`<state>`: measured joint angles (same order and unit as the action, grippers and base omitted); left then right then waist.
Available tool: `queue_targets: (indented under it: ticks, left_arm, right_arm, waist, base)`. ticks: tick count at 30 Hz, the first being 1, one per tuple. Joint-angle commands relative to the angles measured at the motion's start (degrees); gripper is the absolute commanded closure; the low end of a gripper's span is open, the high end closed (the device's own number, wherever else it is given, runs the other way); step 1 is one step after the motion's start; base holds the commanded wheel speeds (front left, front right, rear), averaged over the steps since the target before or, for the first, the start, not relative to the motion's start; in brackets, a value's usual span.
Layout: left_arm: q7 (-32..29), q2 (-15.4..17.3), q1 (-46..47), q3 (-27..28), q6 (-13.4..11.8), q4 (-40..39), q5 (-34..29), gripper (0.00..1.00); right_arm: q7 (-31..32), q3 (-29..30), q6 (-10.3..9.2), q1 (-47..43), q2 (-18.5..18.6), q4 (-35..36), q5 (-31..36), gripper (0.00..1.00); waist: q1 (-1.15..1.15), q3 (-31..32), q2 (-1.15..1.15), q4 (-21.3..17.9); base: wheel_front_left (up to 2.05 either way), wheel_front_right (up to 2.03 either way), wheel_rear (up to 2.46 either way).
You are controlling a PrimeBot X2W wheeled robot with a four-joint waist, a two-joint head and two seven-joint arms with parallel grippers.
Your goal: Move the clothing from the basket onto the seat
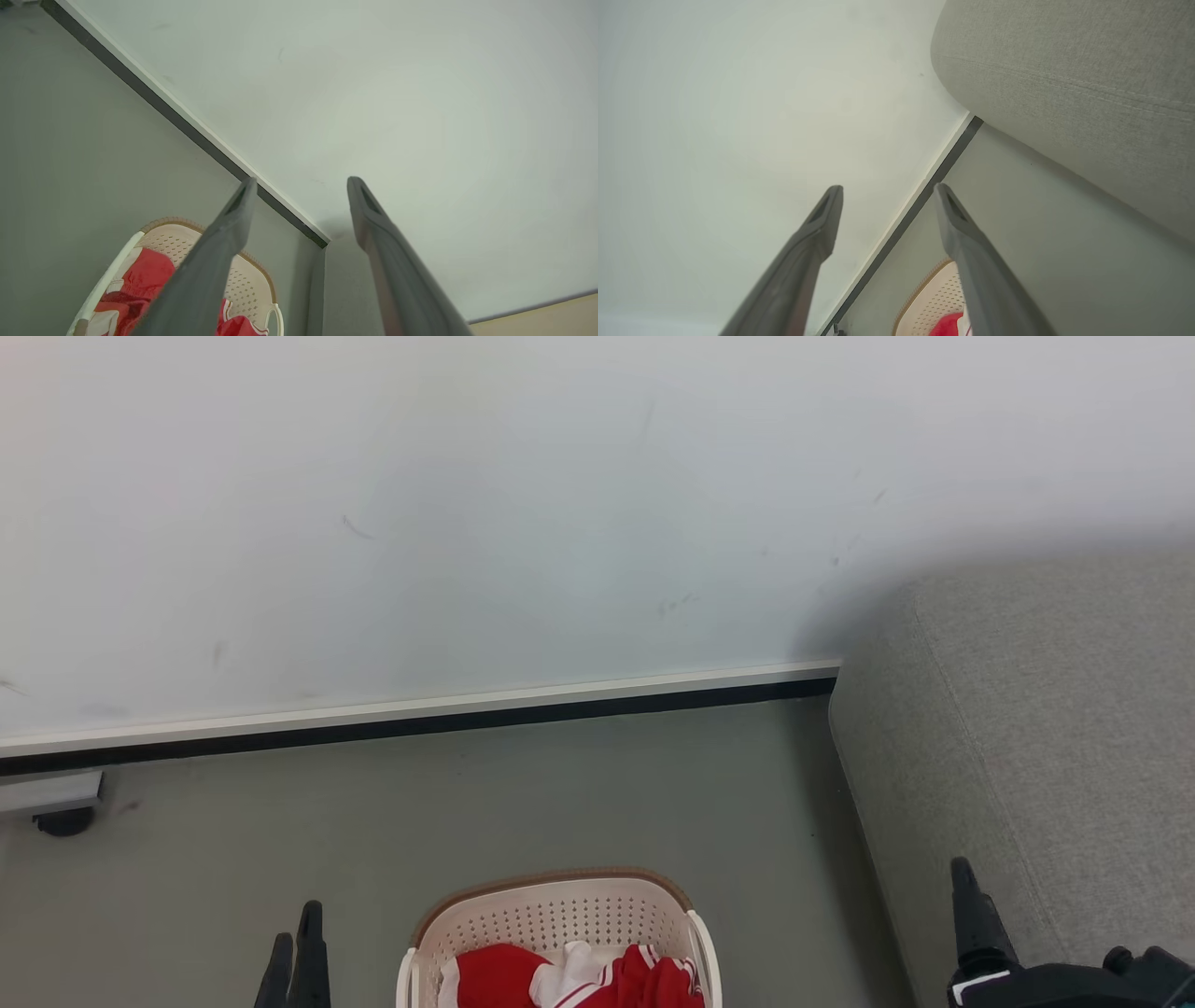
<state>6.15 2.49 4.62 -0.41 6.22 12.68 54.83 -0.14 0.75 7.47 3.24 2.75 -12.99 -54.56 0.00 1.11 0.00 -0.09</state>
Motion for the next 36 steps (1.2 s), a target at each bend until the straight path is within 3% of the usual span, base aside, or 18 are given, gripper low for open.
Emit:
queue_targets:
  ticks: [1,19,36]
  left_arm:
    - [0.67,0.24,-0.36,-0.09,-0.53,-1.18,-3.46,0.00]
    - [3.06,0.33,-2.90,-0.96,-2.03,-5.60,-18.55,0.00]
    - [4.83,0.39,-4.27,-1.43,-2.55,-7.68,-28.90,0.00]
  right_arm:
    - [-0.85,-1.44,0.02,0.18,0.71,1.08,2.38,0.00]
    - [-4.91,-8.88,0.03,-0.48,2.15,2.55,18.83,0.00]
    - [-8.01,-14.22,0.03,-0.89,2.98,2.74,28.39,0.00]
  waist:
    - [0.00,0.12,0.00,-0.04]
    - [0.00,1.14,0.00,0.00]
    - [0.00,1.80,0.00,0.16]
  base:
    - [0.00,0.00,0.00]
    - [0.00,0.00,0.00]
    - [0.00,0.00,0.00]
